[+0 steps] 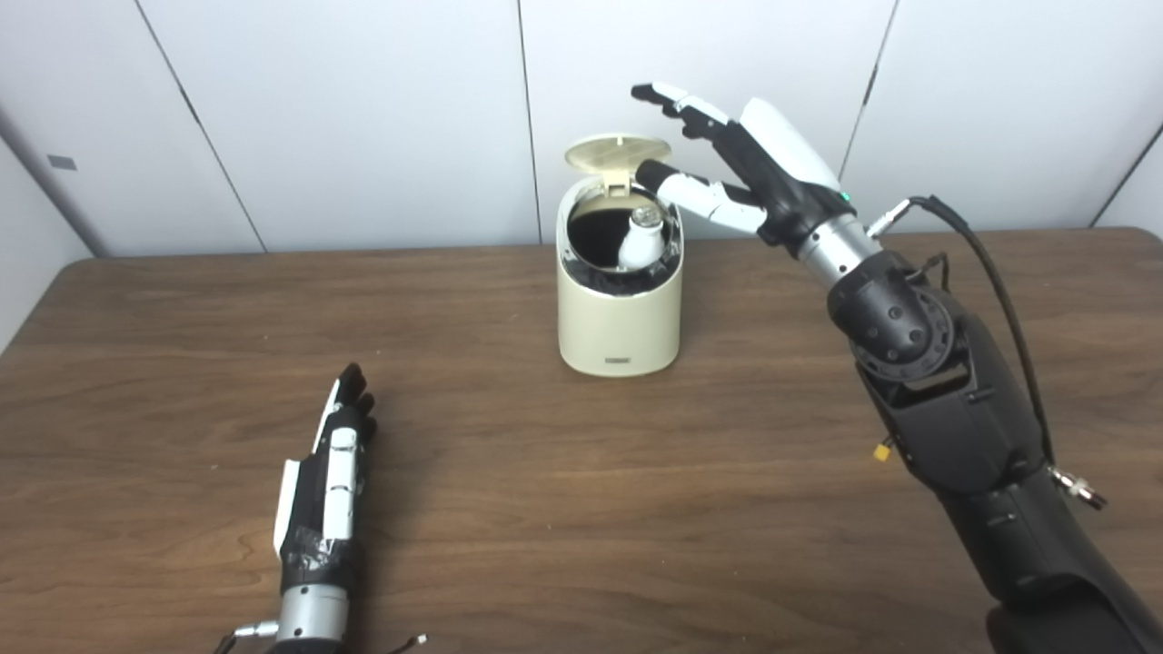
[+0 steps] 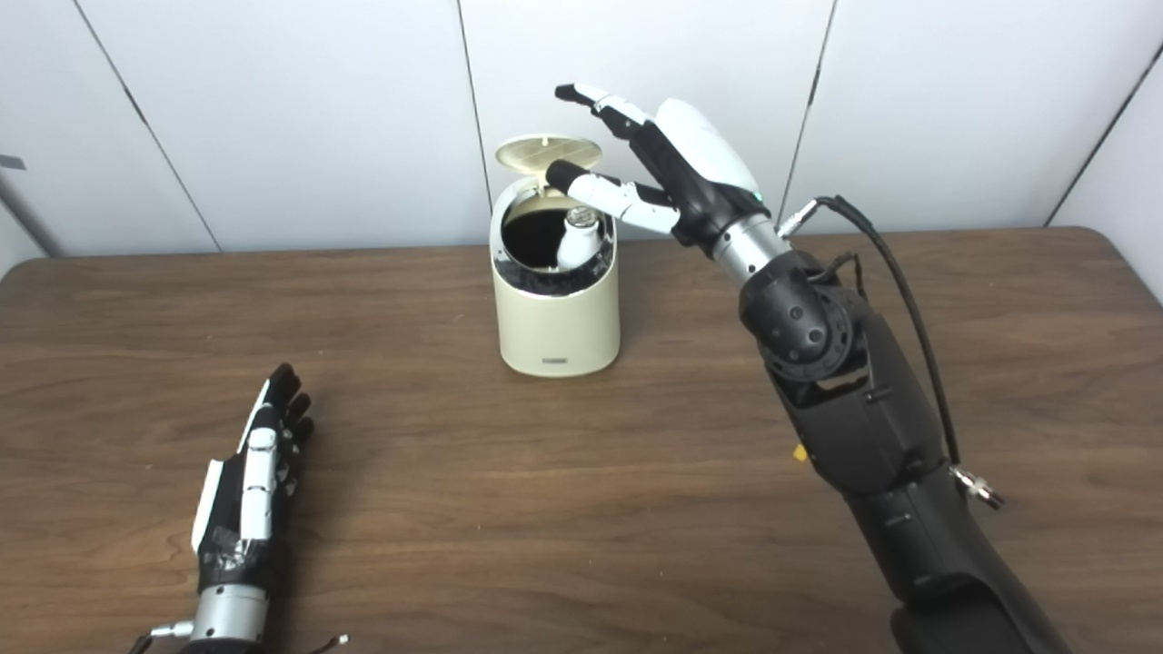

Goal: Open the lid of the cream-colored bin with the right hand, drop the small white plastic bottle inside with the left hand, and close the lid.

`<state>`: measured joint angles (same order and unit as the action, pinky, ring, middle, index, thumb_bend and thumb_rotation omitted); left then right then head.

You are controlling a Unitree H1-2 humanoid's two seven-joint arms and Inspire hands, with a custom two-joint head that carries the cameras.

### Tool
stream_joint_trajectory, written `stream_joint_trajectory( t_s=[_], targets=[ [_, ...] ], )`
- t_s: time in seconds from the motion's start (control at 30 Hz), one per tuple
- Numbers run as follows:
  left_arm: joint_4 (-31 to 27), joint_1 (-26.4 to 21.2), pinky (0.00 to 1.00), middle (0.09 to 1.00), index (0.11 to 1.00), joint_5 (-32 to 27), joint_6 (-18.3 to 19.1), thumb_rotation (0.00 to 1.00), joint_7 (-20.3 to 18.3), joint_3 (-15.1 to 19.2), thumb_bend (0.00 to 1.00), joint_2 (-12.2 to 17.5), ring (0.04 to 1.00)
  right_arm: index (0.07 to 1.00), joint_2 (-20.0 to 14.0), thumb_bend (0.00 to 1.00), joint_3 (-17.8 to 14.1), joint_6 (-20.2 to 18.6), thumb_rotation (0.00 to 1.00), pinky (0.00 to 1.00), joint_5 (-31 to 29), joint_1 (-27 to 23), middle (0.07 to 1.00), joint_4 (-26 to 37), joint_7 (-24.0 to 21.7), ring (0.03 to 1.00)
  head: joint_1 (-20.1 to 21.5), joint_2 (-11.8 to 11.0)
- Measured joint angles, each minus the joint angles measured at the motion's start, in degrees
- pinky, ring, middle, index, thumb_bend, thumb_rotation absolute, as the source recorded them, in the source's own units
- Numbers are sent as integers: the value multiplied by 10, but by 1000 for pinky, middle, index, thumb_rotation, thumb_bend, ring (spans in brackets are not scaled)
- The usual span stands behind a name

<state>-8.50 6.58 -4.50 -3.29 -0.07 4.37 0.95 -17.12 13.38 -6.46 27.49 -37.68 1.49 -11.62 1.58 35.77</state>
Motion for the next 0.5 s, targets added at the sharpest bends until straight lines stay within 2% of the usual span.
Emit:
stream_joint_trajectory(
  t_s=[0.17, 0.5],
  targets=[
    [1, -1, 1000, 999, 1000, 0, -1, 911, 0, 0, 360, -3, 988, 893, 1, 577, 9, 5, 978, 841, 8, -7, 913, -24, -2, 902, -4, -1],
    [4, -1, 1000, 998, 1000, 8, -15, 886, 0, -3, 347, -6, 989, 871, -3, 567, 16, 11, 994, 810, 29, -6, 895, -2, -9, 892, -8, -3]
  ],
)
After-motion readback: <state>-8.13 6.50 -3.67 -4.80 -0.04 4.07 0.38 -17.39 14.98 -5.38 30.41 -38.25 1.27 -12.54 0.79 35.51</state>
